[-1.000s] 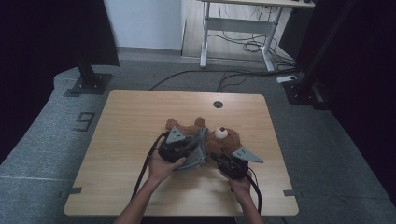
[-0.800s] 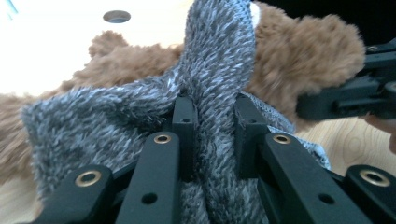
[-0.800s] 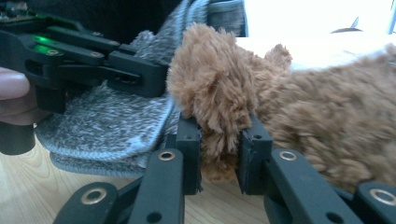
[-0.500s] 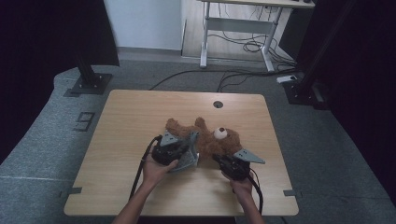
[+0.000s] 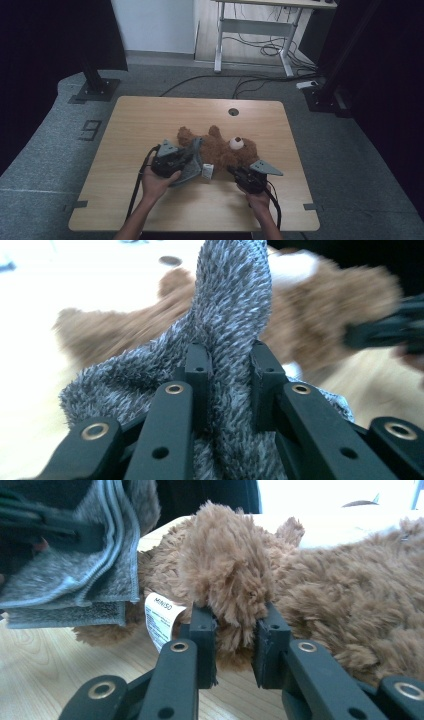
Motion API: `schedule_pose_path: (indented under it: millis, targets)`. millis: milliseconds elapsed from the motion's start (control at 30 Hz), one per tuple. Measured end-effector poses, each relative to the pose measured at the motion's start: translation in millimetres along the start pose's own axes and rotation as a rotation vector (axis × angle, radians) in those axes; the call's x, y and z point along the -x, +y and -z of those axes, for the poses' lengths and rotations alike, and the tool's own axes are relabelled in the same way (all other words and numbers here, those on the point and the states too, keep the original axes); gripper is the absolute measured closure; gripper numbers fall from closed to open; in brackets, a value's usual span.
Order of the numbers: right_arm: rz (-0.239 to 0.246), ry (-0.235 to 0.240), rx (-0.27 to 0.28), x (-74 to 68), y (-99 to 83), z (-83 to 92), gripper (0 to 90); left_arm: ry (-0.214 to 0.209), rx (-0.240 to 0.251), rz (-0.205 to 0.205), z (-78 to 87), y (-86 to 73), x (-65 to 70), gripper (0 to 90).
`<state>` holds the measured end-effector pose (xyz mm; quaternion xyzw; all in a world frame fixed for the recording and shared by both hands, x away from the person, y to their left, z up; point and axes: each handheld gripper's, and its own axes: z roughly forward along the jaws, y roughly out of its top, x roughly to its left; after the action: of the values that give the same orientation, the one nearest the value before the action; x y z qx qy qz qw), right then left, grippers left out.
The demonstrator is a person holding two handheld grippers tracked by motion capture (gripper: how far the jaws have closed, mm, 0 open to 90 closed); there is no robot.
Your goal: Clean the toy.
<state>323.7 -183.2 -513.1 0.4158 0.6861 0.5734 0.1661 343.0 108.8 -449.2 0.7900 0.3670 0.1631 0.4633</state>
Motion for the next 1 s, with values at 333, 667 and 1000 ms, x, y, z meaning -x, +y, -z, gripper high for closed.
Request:
schedule_pose_path:
  millis: [333, 667, 1000]
  targets:
    - [-0.008, -0.003, -0.002, 1.9, -0.3, 1.5, 74.4, -0.044, -0.088, -0.057, -63.1, 8.7, 44.5, 74.3]
    - [-0.02, 0.006, -0.004, 5.0, -1.6, 5.7, 74.6, 0.004, -0.048, -0.021, -28.5, -14.4, 14.4, 74.7]
    - [-0.021, 0.009, -0.004, 4.9, -2.0, 5.9, 74.7, 0.096, -0.074, 0.105, 2.3, -50.7, -42.4, 74.3]
